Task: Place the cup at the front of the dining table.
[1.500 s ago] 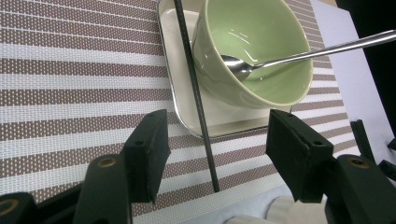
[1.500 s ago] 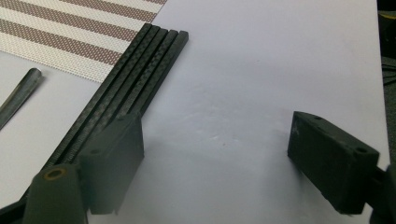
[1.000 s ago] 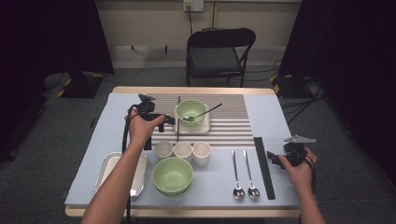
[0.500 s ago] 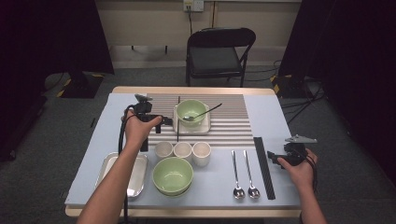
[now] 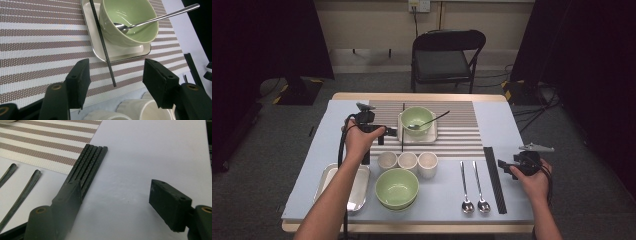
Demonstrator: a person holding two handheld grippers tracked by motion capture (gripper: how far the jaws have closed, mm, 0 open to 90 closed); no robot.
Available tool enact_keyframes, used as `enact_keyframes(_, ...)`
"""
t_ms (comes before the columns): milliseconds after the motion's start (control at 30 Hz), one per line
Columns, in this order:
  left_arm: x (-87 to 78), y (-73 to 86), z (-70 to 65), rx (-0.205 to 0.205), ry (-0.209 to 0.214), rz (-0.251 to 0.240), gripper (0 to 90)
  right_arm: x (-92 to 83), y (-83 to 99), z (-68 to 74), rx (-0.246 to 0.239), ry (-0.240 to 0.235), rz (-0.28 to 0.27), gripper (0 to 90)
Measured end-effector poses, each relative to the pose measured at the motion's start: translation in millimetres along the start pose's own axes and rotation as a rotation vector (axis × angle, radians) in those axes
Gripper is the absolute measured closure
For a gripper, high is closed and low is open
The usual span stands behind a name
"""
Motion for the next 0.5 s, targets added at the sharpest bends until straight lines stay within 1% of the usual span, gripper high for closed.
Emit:
enact_keyframes(133, -0.6, 0.3, -0.5, 0.011, 0.001, 0.001, 38.9, 1.9, -1.2, 2.7, -0.006, -0.004, 0.005, 26.2)
enact_keyframes(233, -1.1, 0.7, -0.9, 0.01, 0.0, 0.001, 38.9, 4.1, -1.3, 4.0, -0.016, -0.005, 0.014, 26.5)
enact_keyframes(367, -0.9, 1.2, 0.0, 0.009, -0.003, 0.003, 38.9, 7.9, -0.3, 5.5, -0.019, -0.008, 0.029, 26.6)
enact_keyframes(400, -0.9, 1.5, -0.1, 0.002, -0.004, 0.003, 38.9, 8.1, -0.4, 5.9, -0.018, -0.01, 0.031, 26.6)
enact_keyframes(500, -0.6, 2.2, 0.7, 0.005, -0.003, 0.003, 39.0, 9.1, -0.4, 6.5, -0.02, -0.01, 0.036, 27.2)
Point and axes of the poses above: each handheld gripper's, and its own axes: x roughly forward along the jaws, y roughly out of its underside, z roughly to its left, the point moved 1 cm from there along x, roughly forward along the jaws, and after that the axes turned 14 degrees about -y, right-handed, at the moved point
